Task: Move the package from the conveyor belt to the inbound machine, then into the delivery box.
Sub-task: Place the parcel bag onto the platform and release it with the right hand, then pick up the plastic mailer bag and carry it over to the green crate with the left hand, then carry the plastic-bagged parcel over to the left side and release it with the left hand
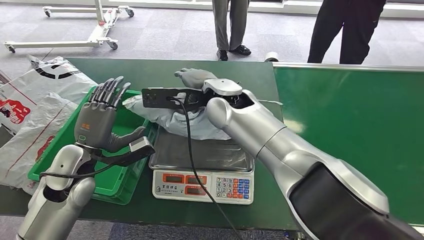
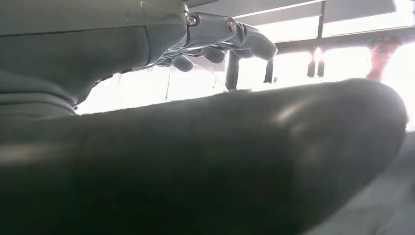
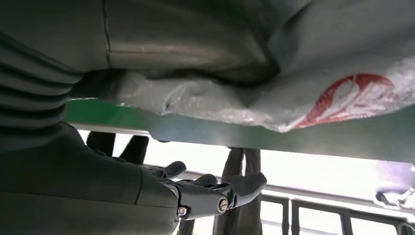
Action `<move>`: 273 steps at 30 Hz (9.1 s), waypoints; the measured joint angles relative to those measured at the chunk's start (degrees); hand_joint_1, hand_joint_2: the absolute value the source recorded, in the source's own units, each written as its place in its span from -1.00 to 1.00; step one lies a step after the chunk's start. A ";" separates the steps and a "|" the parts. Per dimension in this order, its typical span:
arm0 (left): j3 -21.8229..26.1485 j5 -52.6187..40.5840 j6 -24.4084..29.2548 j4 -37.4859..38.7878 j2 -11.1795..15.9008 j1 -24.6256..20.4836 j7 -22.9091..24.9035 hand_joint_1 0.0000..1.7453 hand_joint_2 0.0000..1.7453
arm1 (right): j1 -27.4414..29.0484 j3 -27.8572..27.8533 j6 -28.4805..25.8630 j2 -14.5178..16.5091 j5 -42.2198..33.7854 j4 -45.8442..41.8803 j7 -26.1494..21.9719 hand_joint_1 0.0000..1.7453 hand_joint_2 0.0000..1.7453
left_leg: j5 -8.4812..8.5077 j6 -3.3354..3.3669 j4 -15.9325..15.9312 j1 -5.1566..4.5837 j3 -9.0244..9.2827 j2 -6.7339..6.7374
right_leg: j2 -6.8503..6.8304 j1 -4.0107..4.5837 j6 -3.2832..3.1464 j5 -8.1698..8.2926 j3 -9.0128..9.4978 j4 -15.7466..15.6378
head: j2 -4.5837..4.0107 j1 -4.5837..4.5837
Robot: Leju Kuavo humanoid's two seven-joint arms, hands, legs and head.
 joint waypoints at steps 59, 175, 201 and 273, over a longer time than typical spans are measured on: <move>-10.05 -20.50 2.45 15.68 7.44 -23.33 2.82 -1.00 -1.00 | 3.31 -6.57 -13.82 -22.31 10.94 -7.03 -8.33 -1.00 -1.00 | 0.08 -0.04 0.16 0.16 -0.13 0.19 | 0.14 0.15 0.04 0.32 -0.11 -0.08 | 0.00 0.00; -46.56 13.23 -12.20 56.91 -14.64 -40.21 -7.83 1.00 1.00 | 18.96 -14.38 -7.66 -53.27 15.86 -33.72 -7.32 -1.00 -1.00 | 0.29 0.46 0.40 0.03 -0.70 -0.26 | -0.27 -0.09 0.47 0.56 -0.30 -0.15 | 0.00 0.02; -36.57 9.98 -10.66 50.34 -6.88 -53.98 0.92 1.00 1.00 | 19.12 -17.24 -6.78 -56.19 15.29 -34.17 -8.58 -1.00 -1.00 | 0.32 0.45 0.39 0.05 -0.78 -0.17 | -0.17 -0.06 0.46 0.57 -0.42 -0.11 | 0.00 0.01; -4.80 16.18 -17.78 17.74 35.25 -5.51 -6.83 -0.58 1.00 | 34.77 -34.36 -4.13 -69.16 16.27 -47.92 -6.12 -1.00 -1.00 | 0.20 0.32 0.15 -0.01 -0.83 -0.05 | -0.06 -0.10 0.33 0.35 -0.61 -0.15 | 0.00 0.01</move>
